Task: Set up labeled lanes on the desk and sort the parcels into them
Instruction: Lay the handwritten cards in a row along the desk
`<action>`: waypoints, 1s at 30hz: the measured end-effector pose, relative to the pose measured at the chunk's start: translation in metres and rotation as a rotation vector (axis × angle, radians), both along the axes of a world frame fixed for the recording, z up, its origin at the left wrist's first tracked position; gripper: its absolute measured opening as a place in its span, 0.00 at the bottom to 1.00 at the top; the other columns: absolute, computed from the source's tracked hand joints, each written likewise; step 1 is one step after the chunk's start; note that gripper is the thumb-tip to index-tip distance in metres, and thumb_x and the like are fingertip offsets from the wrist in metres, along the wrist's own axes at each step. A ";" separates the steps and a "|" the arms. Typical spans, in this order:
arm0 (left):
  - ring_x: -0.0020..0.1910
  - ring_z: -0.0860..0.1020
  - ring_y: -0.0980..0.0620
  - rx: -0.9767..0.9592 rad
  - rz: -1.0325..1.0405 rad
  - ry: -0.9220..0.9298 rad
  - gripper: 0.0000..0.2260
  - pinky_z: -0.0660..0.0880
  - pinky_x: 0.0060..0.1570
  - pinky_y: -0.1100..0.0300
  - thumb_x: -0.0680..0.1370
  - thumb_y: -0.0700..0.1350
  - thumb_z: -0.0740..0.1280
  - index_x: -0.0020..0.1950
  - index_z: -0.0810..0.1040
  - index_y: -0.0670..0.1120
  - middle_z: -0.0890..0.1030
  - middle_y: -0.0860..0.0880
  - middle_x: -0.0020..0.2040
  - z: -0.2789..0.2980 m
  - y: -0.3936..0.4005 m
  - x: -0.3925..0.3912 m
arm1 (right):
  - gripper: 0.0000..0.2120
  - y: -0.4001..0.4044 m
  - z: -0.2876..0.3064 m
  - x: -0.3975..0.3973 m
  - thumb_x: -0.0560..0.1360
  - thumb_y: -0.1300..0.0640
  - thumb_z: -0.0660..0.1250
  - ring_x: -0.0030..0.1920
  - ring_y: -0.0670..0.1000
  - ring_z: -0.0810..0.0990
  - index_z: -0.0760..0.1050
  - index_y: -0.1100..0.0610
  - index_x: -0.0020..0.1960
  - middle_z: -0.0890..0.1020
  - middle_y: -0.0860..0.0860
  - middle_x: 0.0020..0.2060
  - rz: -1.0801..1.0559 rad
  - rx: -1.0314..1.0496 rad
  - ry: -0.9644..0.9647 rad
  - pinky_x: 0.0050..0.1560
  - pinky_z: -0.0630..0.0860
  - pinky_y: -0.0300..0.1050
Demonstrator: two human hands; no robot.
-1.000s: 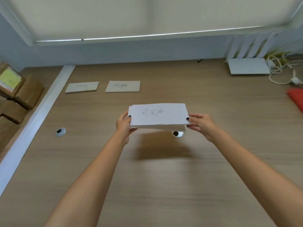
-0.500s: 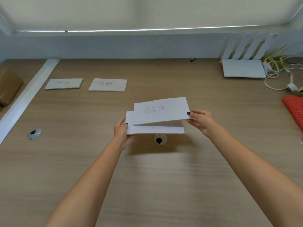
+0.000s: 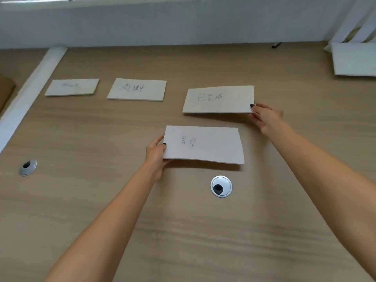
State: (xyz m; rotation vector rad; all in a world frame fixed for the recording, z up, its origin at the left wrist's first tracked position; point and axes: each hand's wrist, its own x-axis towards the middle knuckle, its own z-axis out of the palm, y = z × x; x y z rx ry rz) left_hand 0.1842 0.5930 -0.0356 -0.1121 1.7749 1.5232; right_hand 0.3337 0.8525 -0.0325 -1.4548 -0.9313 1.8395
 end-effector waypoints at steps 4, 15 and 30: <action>0.52 0.77 0.47 0.008 -0.011 0.031 0.19 0.78 0.43 0.54 0.79 0.34 0.54 0.68 0.69 0.48 0.77 0.45 0.56 -0.005 0.018 -0.019 | 0.07 0.023 -0.011 -0.023 0.72 0.70 0.67 0.47 0.53 0.80 0.73 0.59 0.42 0.78 0.58 0.53 -0.008 0.039 -0.032 0.37 0.80 0.38; 0.47 0.78 0.51 0.021 -0.020 0.037 0.21 0.76 0.37 0.58 0.79 0.33 0.53 0.68 0.69 0.48 0.78 0.46 0.55 0.004 0.024 -0.014 | 0.16 0.034 -0.008 -0.014 0.72 0.59 0.70 0.52 0.56 0.81 0.77 0.61 0.59 0.81 0.58 0.54 0.255 0.449 -0.638 0.59 0.77 0.49; 0.45 0.77 0.50 0.088 -0.110 0.005 0.23 0.77 0.37 0.58 0.78 0.31 0.53 0.71 0.67 0.47 0.76 0.44 0.56 0.106 -0.030 0.118 | 0.08 -0.131 0.093 0.173 0.75 0.63 0.64 0.33 0.48 0.78 0.77 0.59 0.52 0.81 0.53 0.41 0.274 0.216 -0.269 0.27 0.76 0.34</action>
